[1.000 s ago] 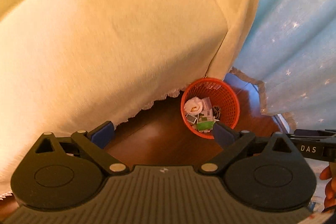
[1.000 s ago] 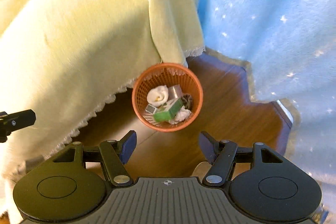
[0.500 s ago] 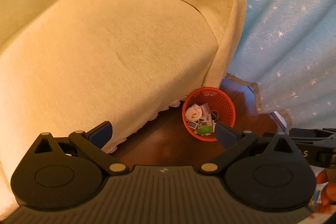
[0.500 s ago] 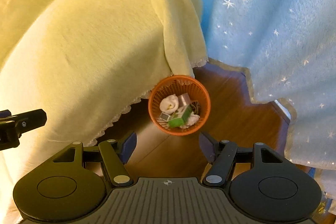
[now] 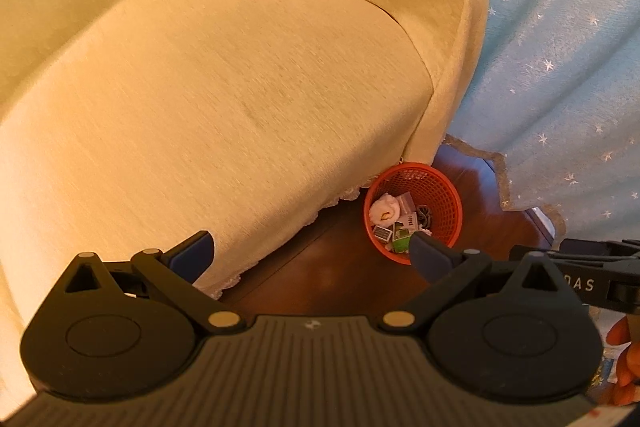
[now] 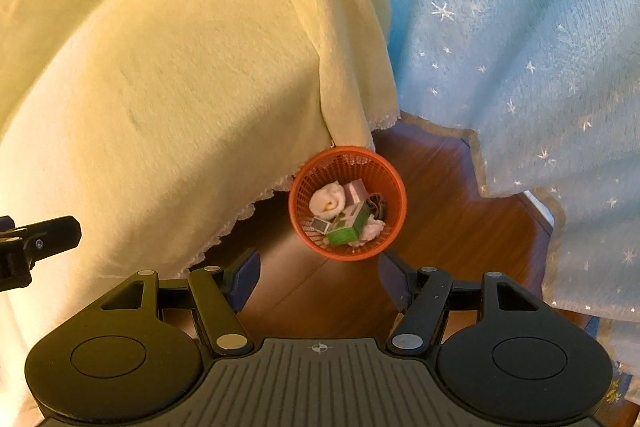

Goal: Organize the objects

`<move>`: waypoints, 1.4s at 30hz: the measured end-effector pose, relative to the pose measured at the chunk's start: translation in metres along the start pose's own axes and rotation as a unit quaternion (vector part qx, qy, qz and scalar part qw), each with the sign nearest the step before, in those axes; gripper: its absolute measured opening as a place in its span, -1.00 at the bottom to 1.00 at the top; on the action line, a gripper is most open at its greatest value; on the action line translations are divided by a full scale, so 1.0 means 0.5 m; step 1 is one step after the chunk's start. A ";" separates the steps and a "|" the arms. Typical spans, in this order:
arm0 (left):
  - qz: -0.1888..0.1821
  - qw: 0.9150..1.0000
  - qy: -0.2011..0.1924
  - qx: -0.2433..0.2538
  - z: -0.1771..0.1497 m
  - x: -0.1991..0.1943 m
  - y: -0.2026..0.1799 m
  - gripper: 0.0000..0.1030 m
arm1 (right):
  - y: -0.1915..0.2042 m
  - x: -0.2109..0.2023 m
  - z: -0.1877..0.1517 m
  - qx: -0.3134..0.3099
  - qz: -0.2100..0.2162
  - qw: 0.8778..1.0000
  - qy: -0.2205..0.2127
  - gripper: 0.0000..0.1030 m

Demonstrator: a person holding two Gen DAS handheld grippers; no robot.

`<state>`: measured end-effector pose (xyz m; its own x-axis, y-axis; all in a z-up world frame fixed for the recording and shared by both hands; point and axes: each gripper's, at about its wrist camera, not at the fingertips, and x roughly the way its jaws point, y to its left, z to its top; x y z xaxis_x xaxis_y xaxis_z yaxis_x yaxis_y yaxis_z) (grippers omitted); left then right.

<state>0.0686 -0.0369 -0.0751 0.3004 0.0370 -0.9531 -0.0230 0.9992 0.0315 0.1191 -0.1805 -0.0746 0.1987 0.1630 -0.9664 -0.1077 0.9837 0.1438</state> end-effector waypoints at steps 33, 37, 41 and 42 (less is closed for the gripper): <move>0.021 1.000 -0.002 0.007 0.011 -0.005 0.032 0.97 | 0.031 -0.008 0.015 -0.005 -0.002 1.000 -0.003 0.22; 0.022 1.000 -0.003 0.006 0.010 -0.006 0.035 0.97 | 0.035 -0.011 0.016 -0.008 -0.001 1.000 -0.004 0.22; 0.021 1.000 -0.003 0.005 0.010 -0.006 0.038 0.97 | 0.036 -0.013 0.016 -0.009 -0.001 1.000 -0.006 0.22; 0.021 1.000 -0.003 0.005 0.010 -0.005 0.038 0.97 | 0.037 -0.013 0.016 -0.009 -0.001 1.000 -0.006 0.22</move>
<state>0.0720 -0.0177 -0.0704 0.3046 0.0794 -0.9492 -0.0263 0.9968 0.0750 0.1239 -0.1630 -0.0640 0.2095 0.1629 -0.9641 -0.1243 0.9825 0.1390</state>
